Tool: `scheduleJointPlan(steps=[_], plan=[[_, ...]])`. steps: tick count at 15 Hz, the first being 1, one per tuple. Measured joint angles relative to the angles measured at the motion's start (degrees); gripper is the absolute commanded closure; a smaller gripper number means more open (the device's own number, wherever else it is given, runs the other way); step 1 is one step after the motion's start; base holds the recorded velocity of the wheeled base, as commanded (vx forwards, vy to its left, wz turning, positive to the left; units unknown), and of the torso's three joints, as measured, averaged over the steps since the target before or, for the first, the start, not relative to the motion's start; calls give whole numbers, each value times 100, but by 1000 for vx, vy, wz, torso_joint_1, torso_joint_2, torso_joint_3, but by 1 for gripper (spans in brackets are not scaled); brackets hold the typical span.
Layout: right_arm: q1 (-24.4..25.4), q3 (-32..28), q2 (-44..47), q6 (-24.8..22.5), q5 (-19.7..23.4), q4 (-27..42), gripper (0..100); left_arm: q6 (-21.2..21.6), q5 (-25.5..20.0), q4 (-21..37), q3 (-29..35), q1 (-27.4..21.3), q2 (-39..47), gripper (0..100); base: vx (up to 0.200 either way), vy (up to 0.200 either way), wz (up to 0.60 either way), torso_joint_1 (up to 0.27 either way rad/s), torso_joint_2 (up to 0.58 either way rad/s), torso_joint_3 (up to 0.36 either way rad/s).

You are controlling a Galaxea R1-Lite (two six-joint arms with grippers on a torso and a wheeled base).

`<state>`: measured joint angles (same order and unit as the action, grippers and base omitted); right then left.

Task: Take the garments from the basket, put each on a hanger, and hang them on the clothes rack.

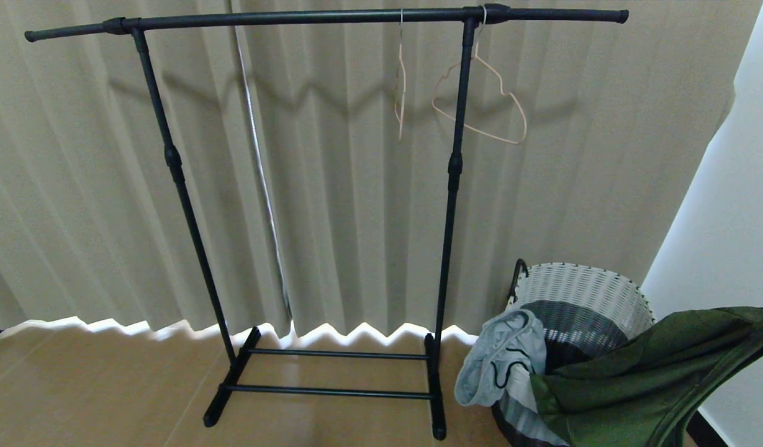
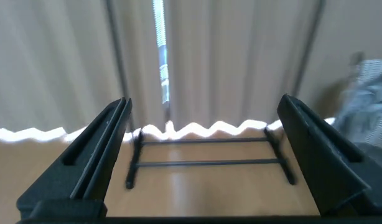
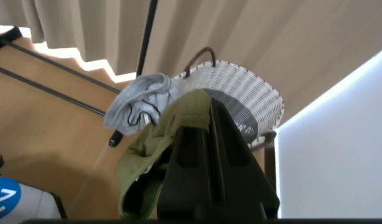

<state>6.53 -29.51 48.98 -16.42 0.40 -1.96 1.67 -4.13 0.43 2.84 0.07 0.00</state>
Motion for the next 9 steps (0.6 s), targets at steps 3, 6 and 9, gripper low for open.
scheduleJointPlan(steps=[3,6,9], plan=[[169,-367,201,2,22,-24,100,0,-631,9,903,-21,272,0,0,0,0,0,0,0],[708,-806,477,15,49,-33,100,10,-1031,-10,1924,-37,1342,0,0,0,0,0,0,0],[1223,-1357,920,99,438,-44,100,18,-1269,-258,2800,-235,2831,0,0,0,0,0,0,0]])
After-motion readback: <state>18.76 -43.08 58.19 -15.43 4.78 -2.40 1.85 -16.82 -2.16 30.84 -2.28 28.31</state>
